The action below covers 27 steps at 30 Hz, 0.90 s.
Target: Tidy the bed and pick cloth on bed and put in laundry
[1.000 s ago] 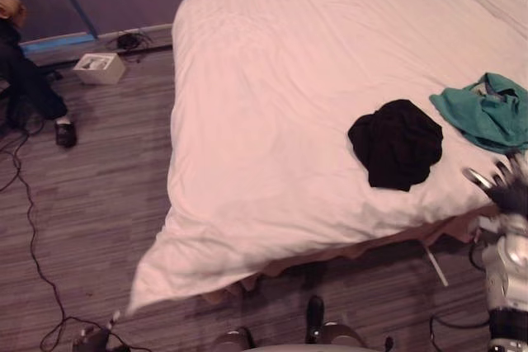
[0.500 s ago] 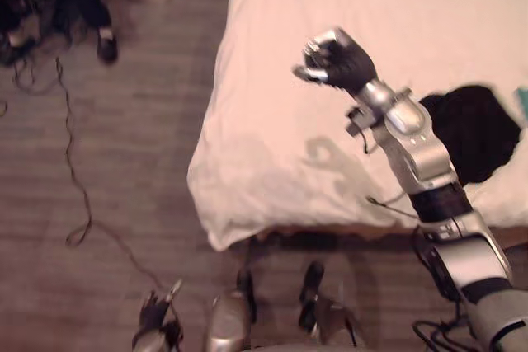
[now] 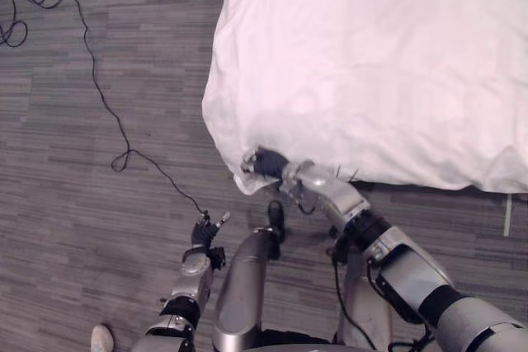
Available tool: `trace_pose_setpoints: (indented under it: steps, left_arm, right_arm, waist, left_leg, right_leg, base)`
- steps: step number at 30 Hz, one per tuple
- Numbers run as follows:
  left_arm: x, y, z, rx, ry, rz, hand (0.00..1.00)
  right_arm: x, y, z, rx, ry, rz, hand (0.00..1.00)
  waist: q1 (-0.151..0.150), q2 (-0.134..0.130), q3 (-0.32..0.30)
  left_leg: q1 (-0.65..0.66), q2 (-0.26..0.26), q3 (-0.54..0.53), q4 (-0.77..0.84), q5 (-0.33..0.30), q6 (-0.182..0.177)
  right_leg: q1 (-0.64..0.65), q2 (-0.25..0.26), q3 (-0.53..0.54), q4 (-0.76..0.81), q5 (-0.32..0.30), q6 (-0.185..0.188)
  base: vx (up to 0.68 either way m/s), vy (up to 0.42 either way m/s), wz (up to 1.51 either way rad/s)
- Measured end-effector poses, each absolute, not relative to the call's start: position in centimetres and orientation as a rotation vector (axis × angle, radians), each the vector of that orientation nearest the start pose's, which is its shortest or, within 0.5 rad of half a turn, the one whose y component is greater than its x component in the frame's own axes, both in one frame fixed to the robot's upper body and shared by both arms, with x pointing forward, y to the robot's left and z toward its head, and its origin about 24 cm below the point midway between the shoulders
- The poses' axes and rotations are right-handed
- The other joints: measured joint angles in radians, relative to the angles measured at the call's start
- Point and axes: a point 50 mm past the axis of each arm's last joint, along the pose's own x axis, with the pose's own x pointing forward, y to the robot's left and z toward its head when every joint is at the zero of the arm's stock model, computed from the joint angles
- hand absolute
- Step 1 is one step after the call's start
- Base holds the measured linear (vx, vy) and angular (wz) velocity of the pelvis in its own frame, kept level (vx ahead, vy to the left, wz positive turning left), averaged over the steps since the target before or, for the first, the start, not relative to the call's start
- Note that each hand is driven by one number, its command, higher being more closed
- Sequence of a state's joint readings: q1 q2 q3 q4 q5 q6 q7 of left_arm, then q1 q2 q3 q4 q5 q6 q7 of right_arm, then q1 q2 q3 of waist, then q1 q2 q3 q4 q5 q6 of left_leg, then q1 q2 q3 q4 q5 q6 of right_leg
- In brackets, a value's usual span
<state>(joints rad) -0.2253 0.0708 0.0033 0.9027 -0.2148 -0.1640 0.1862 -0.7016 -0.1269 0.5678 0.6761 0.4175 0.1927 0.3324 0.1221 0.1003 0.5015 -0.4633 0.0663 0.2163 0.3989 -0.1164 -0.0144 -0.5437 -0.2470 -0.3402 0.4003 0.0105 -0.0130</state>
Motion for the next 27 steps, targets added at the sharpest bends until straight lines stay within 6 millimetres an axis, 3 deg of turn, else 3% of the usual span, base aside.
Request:
trace_pose_setpoints:
  steps: [2, 4, 7, 9, 11, 13, 14, 15, 18, 21, 25, 27]
  left_arm:
    - [24.6, 16.8, -8.1, -0.085, 0.503, 0.218, 0.0]
    - [24.7, 16.7, -8.0, -0.089, 0.479, 0.187, 0.0]
    - [24.5, 16.8, -8.1, -0.071, 0.481, 0.172, 0.0]
    - [24.4, 17.2, -8.1, -0.061, 0.48, 0.166, 0.0]
    - [24.4, 17.6, -8.1, -0.039, 0.482, 0.162, 0.0]
    - [23.4, 18.5, -8.7, -0.021, 0.512, 0.183, 0.0]
    - [21.9, 19.7, -9.6, 0.003, 0.567, 0.211, 0.0]
    - [21.0, 20.3, -10.1, 0.017, 0.599, 0.229, 0.0]
    - [18.8, 21.2, -11.7, 0.045, 0.712, 0.255, 0.0]
    - [17.1, 21.2, -12.7, 0.063, 0.787, 0.243, 0.0]
    - [15.1, 21.2, -13.7, 0.091, 0.869, 0.21, 0.0]
    - [15.1, 21.0, -13.8, 0.083, 0.878, 0.193, 0.0]
  right_arm:
    - [32.2, -3.8, 2.4, -0.097, 0.388, 0.845, 1.0]
    - [31.3, -4.9, 0.2, -0.09, 0.437, 0.831, 1.0]
    - [30.6, -6.8, -1.5, -0.099, 0.451, 0.784, 1.0]
    - [30.7, -8.2, -1.5, -0.102, 0.414, 0.745, 1.0]
    - [31.0, -9.2, -0.2, -0.088, 0.316, 0.728, 1.0]
    - [30.6, -7.9, 3.2, -0.048, 0.112, 0.811, 1.0]
    - [29.1, -5.5, 6.3, -0.014, -0.043, 0.966, 1.0]
    - [27.9, -4.1, 8.0, 0.007, -0.125, 1.066, 1.0]
    - [24.3, -1.7, 11.6, 0.084, -0.269, 1.375, 1.0]
    - [24.0, -1.5, 12.3, 0.131, -0.25, 1.425, 1.0]
    - [26.9, -3.8, 13.7, 0.21, -0.256, 1.199, 1.0]
    - [29.1, -4.7, 14.5, 0.199, -0.264, 1.099, 1.0]
  waist:
    - [-0.005, 0.0, 0.0]
    - [-0.036, 0.0, 0.0]
    - [-0.057, -0.002, -0.001]
    - [-0.057, -0.005, -0.003]
    - [-0.059, -0.007, -0.003]
    - [-0.069, -0.026, -0.015]
    - [-0.099, -0.061, -0.054]
    - [-0.112, -0.085, -0.082]
    - [-0.11, -0.158, -0.157]
    - [-0.106, -0.189, -0.232]
    - [-0.096, -0.182, -0.263]
    - [-0.096, -0.153, -0.234]
  left_leg:
    - [0.028, 0.0, 0.001, -0.018, 0.005, -0.007]
    - [0.088, 0.0, -0.006, -0.053, 0.018, -0.015]
    - [0.165, 0.014, -0.002, -0.096, 0.02, -0.019]
    - [0.199, 0.024, 0.008, -0.123, 0.022, -0.023]
    - [0.237, 0.03, 0.02, -0.15, 0.029, -0.032]
    - [0.285, 0.037, 0.042, -0.176, 0.03, -0.034]
    - [0.306, 0.042, 0.051, -0.199, 0.032, -0.038]
    - [0.323, 0.048, 0.061, -0.216, 0.034, -0.043]
    - [0.41, 0.063, 0.086, -0.259, 0.035, -0.053]
    - [0.458, 0.064, 0.086, -0.283, 0.036, -0.056]
    - [0.471, 0.061, 0.086, -0.274, 0.025, -0.057]
    - [0.412, 0.074, 0.086, -0.189, -0.01, -0.052]
  right_leg:
    - [0.017, 0.001, 0.0, 0.002, -0.008, -0.001]
    - [0.072, 0.008, -0.01, -0.024, -0.01, -0.002]
    - [0.159, 0.042, -0.011, -0.099, 0.01, -0.001]
    - [0.2, 0.069, -0.005, -0.16, 0.036, 0.001]
    - [0.244, 0.09, 0.0, -0.221, 0.06, 0.009]
    - [0.292, 0.114, 0.012, -0.279, 0.087, 0.0]
    - [0.319, 0.132, 0.017, -0.329, 0.102, -0.002]
    - [0.336, 0.143, 0.021, -0.358, 0.112, 0.001]
    - [0.434, 0.179, 0.041, -0.449, 0.134, -0.004]
    - [0.488, 0.191, 0.04, -0.483, 0.137, -0.003]
    - [0.506, 0.185, 0.046, -0.484, 0.14, 0.003]
    - [0.462, 0.18, 0.057, -0.433, 0.135, 0.008]
  base:
    - [0.08, -0.034, -0.03]
    - [0.11, -0.039, -0.02]
    - [0.06, -0.014, -0.17]
    - [0.04, 0.008, -0.3]
    - [0.04, 0.008, -0.31]
    - [0.07, -0.01, -0.38]
    - [0.12, -0.02, -0.32]
    - [0.1, -0.016, -0.27]
    - [0.15, 0.001, -0.25]
    - [0.13, 0.033, 0.02]
    - [0.01, 0.086, -0.02]
    - [-0.16, 0.1, -0.15]
